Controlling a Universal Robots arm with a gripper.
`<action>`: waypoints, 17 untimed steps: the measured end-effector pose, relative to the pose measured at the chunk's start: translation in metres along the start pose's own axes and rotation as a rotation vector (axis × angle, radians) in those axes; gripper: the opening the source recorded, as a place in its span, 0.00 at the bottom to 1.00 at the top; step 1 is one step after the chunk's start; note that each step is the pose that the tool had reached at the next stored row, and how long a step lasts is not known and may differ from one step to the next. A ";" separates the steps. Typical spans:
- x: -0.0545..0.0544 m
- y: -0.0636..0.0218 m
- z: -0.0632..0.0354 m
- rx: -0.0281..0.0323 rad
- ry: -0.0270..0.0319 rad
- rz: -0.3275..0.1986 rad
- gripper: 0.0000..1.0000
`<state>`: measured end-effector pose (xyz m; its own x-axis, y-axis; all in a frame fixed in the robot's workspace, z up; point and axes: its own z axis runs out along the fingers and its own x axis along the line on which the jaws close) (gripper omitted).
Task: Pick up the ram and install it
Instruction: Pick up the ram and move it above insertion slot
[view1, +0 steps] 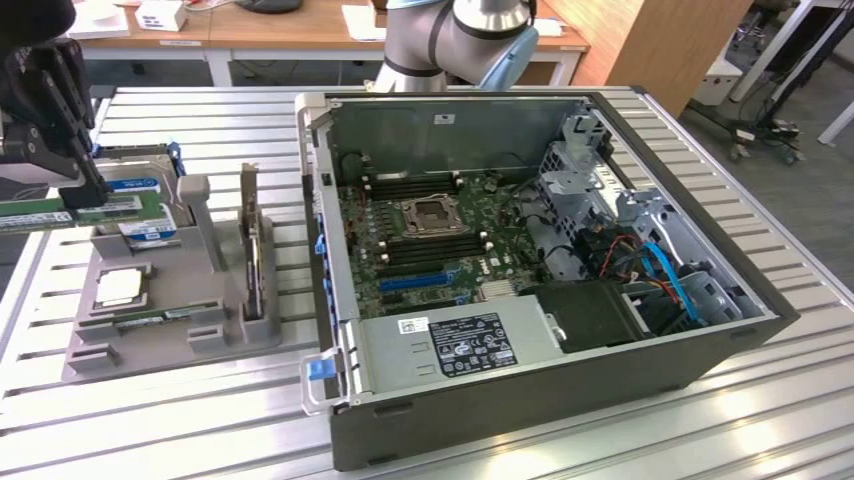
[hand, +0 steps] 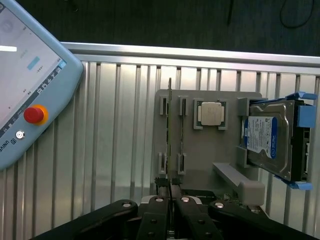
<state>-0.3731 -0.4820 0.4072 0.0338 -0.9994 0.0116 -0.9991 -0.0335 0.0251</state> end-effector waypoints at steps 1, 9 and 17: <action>0.000 0.0000 0.0000 0.0000 0.0000 0.000 0.11; 0.000 -0.0054 -0.0002 -0.0001 0.0001 0.000 0.11; 0.001 -0.0219 -0.0006 0.0000 0.0000 0.000 0.11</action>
<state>-0.3511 -0.4820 0.4072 0.0337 -0.9994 0.0116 -0.9991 -0.0334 0.0252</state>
